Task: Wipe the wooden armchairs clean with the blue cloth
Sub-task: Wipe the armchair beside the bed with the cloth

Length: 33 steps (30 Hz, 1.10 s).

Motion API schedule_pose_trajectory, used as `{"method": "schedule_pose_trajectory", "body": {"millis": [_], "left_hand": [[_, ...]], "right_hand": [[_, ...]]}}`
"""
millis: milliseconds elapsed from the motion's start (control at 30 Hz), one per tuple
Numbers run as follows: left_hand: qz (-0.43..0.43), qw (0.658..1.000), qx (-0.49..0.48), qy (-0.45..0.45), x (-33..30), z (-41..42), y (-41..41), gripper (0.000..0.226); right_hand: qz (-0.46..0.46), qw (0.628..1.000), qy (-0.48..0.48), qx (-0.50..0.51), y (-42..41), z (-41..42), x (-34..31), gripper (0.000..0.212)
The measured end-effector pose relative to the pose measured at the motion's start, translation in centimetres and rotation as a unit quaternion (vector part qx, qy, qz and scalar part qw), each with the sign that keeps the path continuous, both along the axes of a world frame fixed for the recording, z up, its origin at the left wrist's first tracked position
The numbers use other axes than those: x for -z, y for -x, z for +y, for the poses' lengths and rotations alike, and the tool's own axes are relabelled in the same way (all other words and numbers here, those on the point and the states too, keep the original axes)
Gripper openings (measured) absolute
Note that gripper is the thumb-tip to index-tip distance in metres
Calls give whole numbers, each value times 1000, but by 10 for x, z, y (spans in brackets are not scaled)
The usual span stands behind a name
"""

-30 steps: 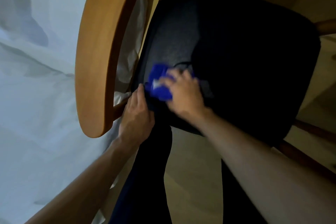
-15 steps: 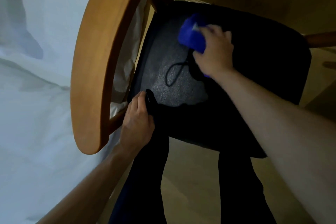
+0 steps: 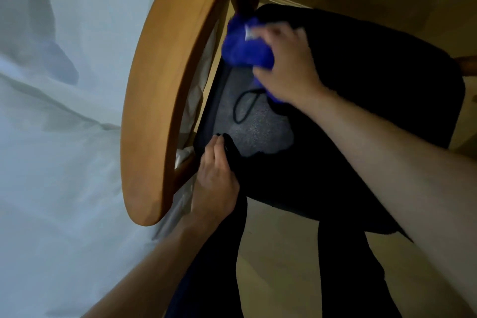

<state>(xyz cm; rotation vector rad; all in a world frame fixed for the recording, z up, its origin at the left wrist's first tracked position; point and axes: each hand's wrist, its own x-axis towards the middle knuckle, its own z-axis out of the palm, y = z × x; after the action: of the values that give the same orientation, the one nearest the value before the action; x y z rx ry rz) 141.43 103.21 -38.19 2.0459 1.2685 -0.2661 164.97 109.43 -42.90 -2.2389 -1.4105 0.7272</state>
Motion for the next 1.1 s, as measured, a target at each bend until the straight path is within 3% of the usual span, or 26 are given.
{"method": "schedule_pose_trajectory", "body": {"millis": [100,233,467,533,633,700,767,833,1000,1100], "left_hand": [[14,1000,-22,-5,0,-2,6,64],[25,996,-78,29,-5,-1,14,68],[76,978,-147,128,-17,-42,27,65],[74,982,-130,114,-17,-54,29,74],[62,981,-147,108,-14,-53,28,76],[53,982,-153,100,-13,-45,26,73],[48,988,-128,77,-13,-31,24,72],[41,992,-111,50,-13,-13,20,73],[5,993,-114,41,-16,8,15,76],[71,994,-68,52,-14,3,11,90]], "right_hand": [[-71,996,46,6,13,39,5,53],[-84,984,63,-143,76,2,2,53],[89,929,135,-332,113,-61,-16,53],[45,950,81,-298,95,-44,-21,50],[-37,993,-10,-115,52,11,-16,55],[-73,996,13,-43,24,46,-8,55],[-101,990,85,-38,28,57,3,54],[-125,982,105,-96,55,40,6,51],[1,967,103,-233,113,-47,-9,49],[121,948,142,-259,117,-105,-17,36]]}}
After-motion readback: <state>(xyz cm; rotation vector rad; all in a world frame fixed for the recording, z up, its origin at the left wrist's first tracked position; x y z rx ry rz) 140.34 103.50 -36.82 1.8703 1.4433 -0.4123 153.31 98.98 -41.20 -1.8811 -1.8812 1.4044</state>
